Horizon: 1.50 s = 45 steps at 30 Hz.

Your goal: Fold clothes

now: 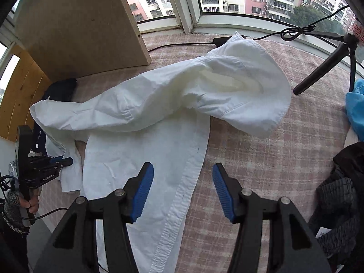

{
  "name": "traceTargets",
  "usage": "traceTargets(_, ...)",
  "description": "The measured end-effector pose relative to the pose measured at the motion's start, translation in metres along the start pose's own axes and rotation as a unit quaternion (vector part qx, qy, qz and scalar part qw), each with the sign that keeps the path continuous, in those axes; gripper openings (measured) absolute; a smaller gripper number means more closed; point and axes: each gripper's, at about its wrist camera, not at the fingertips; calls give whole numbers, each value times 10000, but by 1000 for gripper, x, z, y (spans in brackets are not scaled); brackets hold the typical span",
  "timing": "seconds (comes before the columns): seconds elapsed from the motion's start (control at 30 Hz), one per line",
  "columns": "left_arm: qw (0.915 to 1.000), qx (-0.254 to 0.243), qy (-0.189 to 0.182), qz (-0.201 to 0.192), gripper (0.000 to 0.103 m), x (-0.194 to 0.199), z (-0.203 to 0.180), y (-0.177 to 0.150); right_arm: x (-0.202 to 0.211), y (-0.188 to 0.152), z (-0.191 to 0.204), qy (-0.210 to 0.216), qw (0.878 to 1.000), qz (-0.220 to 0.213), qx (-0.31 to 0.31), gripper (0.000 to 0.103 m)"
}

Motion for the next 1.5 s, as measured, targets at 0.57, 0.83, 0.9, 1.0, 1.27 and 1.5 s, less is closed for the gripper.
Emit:
traceTargets(0.57, 9785, 441, 1876, -733, 10, 124, 175, 68, -59, 116, 32, 916, 9953, -276, -127, 16)
traceTargets(0.83, 9767, 335, 1885, -970, 25, 138, 184, 53, -10, 134, -6, 659, 9962, -527, -190, 36)
traceTargets(0.9, 9829, 39, 1514, -1049, 26, 144, 161, 32, -8, 111, -13, 680, 9972, -313, 63, 40)
traceTargets(1.0, 9874, -411, 1143, -1010, 28, 140, 122, 3, -20, 64, -13, 817, 9959, 193, 343, 40)
traceTargets(1.27, 9890, -887, 759, -906, 28, 135, 57, -36, -28, 52, 22, 939, 9917, 768, 421, 40)
traceTargets(1.5, 9907, -631, 681, -990, 28, 134, 67, -45, -66, 50, 35, 291, 9849, 1463, 875, 34)
Point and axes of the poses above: each gripper's, at about its wrist camera, not at the fingertips, and x roughly against the way its jaws point, z to its left, y to its top, and after that the axes turned 6 degrees about -y, right-handed
